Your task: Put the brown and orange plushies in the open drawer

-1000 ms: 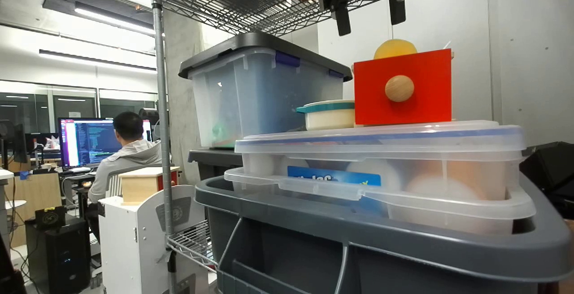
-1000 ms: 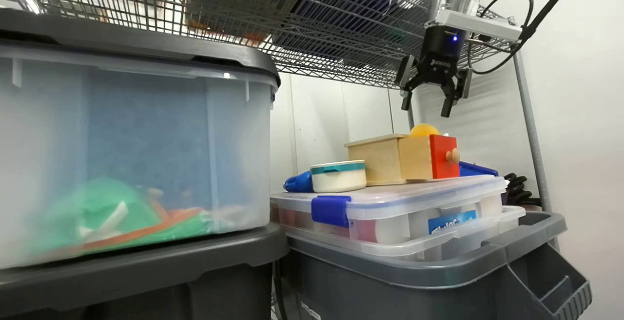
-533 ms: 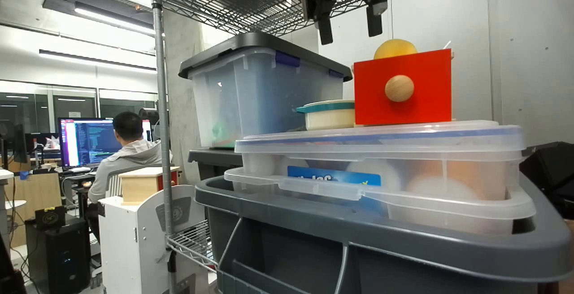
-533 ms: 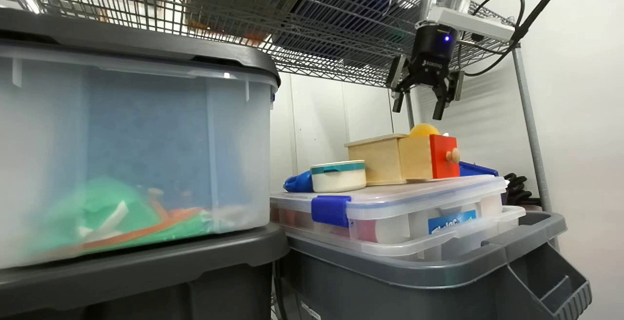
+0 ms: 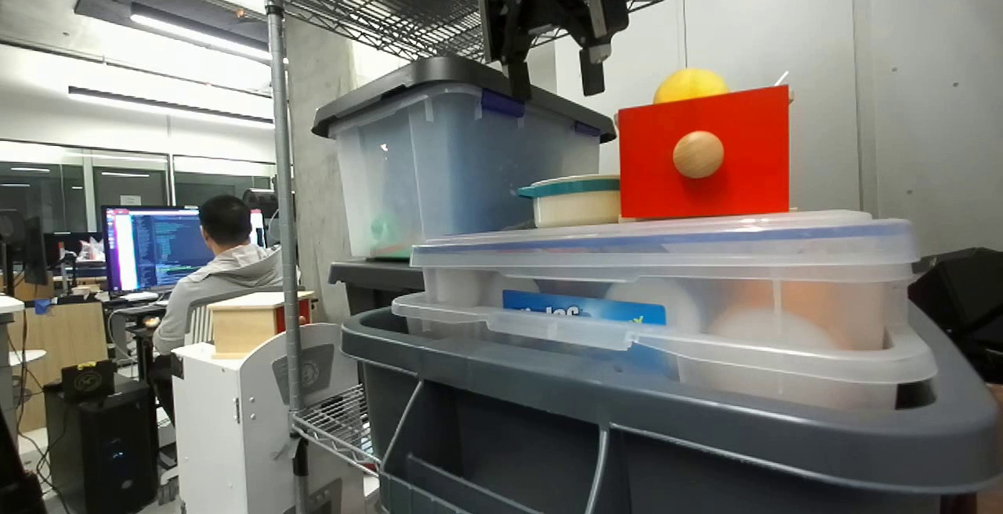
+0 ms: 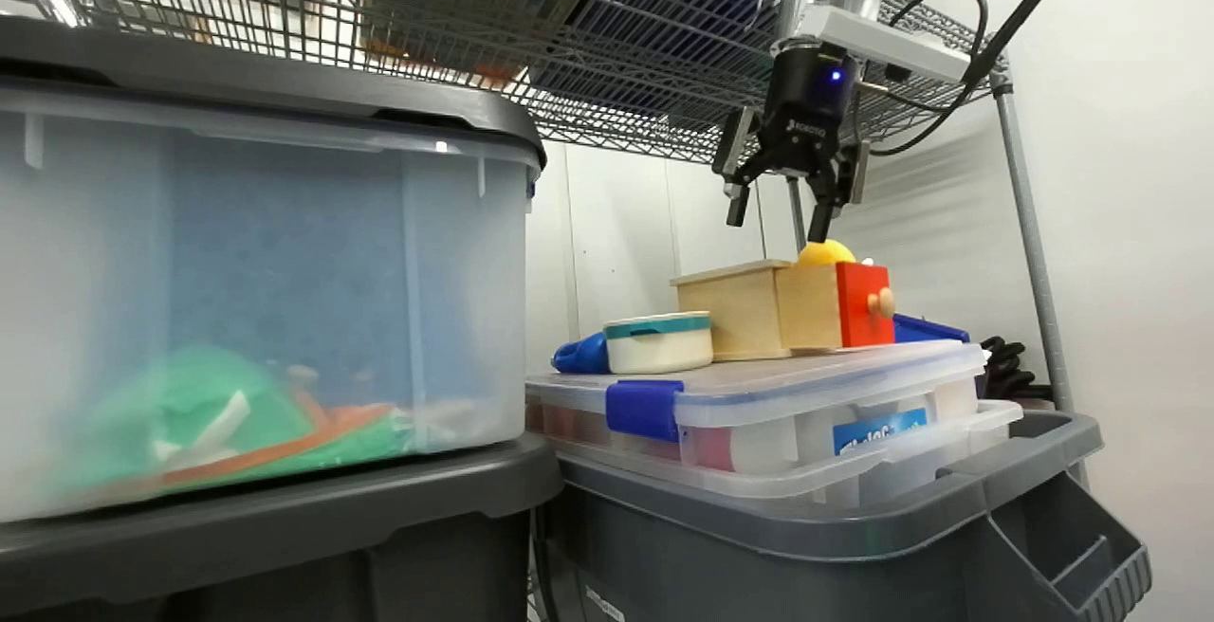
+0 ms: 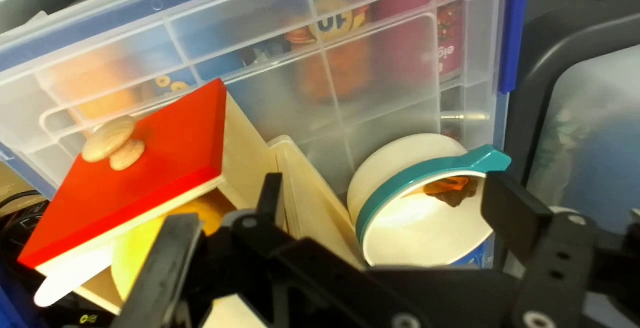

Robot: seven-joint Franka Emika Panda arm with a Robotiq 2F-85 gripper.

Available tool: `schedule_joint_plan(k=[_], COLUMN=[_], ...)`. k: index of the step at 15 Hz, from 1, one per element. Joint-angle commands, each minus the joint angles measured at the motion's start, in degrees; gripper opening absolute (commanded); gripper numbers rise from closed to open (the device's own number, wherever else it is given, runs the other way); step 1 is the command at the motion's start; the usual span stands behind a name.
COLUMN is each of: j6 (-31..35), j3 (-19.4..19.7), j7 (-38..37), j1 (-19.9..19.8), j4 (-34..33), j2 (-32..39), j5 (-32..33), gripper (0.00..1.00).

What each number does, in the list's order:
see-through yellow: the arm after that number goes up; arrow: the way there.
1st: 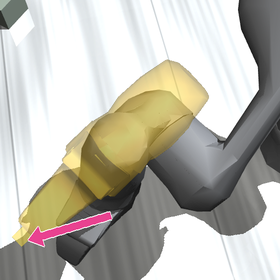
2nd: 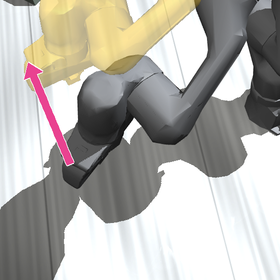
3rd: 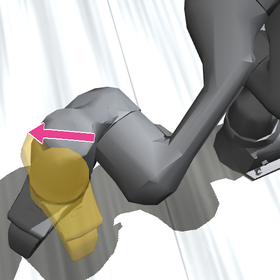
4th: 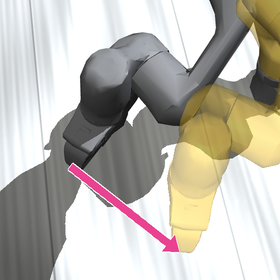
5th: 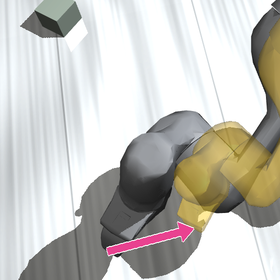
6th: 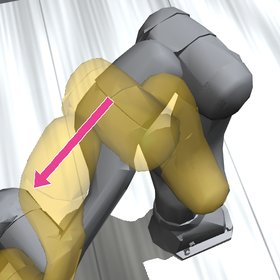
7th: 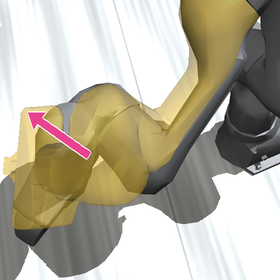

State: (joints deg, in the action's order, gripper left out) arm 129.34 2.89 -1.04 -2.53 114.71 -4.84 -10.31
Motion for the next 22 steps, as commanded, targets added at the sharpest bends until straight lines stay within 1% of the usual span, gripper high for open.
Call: schedule_joint_plan(k=[1, 8, 13, 20, 22], j6=[-1.29, -1.3, -1.53, -7.9, -9.93], j3=[-0.49, -0.95, -1.13, -1.12, -1.3], j7=[-1.16, -0.82, -0.76, -3.77, -5.07], j1=[0.44, 0.78, 0.78, 0.54, 0.53], j4=[0.71, 0.0, 0.68, 2.92, 4.67], j2=[-1.13, 0.55, 0.34, -3.75, -5.78], j5=[-0.07, -0.76, -0.74, 0.25, 0.93], gripper=[1.0, 1.0, 1.0, 1.0, 1.0])
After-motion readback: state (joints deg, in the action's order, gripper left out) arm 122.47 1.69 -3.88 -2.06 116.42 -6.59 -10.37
